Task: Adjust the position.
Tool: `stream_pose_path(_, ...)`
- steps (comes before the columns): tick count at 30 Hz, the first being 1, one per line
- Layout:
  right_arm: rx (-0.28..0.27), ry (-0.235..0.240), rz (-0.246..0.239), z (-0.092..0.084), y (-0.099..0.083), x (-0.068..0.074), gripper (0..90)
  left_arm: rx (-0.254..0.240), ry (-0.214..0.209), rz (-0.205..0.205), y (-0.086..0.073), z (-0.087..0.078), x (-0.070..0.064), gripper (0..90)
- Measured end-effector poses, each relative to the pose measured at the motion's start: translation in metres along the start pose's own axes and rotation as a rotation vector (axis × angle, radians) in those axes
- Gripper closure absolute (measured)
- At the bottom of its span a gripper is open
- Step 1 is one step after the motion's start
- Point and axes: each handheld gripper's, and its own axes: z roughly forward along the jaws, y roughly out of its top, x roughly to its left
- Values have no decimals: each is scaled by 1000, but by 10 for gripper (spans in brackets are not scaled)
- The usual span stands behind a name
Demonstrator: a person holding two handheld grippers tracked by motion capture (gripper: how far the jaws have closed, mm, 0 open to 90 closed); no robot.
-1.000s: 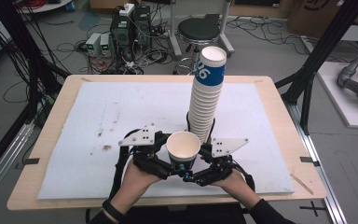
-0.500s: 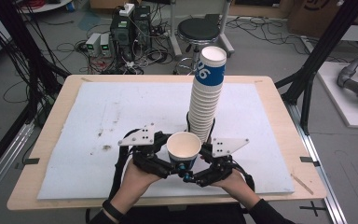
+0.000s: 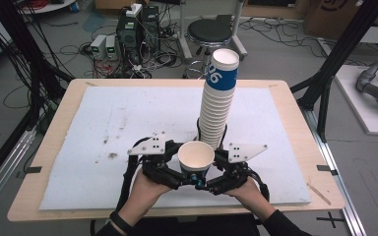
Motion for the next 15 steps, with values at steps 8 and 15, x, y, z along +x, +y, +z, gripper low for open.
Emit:
stream_pose_path(8, 14, -2, -19, 1, 0, 0, 267, -17, -9, -22, 1, -1, 0, 170)
stream_pose_path(15, 26, 4, -23, 3, -2, 1, 267, -22, -14, -14, 4, -3, -1, 170)
